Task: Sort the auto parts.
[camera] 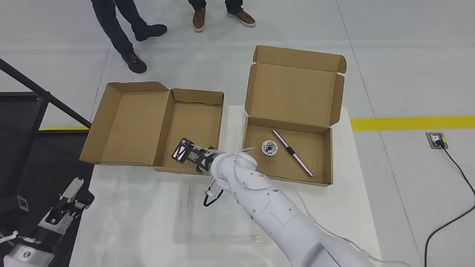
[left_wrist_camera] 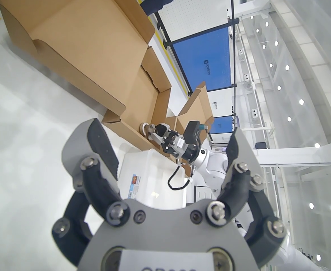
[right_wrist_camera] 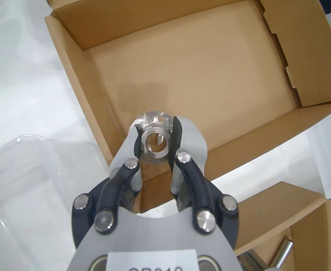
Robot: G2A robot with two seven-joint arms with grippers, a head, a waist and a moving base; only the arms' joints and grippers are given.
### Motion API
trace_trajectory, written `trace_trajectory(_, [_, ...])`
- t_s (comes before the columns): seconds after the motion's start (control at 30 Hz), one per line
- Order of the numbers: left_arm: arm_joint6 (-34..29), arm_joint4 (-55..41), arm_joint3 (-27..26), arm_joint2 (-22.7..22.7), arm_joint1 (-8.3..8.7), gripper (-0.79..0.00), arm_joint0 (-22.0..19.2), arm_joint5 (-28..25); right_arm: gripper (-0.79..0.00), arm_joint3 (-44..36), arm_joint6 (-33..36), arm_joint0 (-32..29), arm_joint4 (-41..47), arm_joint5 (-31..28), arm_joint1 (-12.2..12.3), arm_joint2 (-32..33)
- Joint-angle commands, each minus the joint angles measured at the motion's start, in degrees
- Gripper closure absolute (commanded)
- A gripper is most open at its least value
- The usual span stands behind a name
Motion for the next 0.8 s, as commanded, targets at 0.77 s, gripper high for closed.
trace_trajectory(0.77, [0.4, 0.5, -0.3, 0.0, -0.27, -0.785, 0.4, 0.0, -0.2, 7.8, -1.1, 2.1, 0.6, 2.6, -2.3, 0.1])
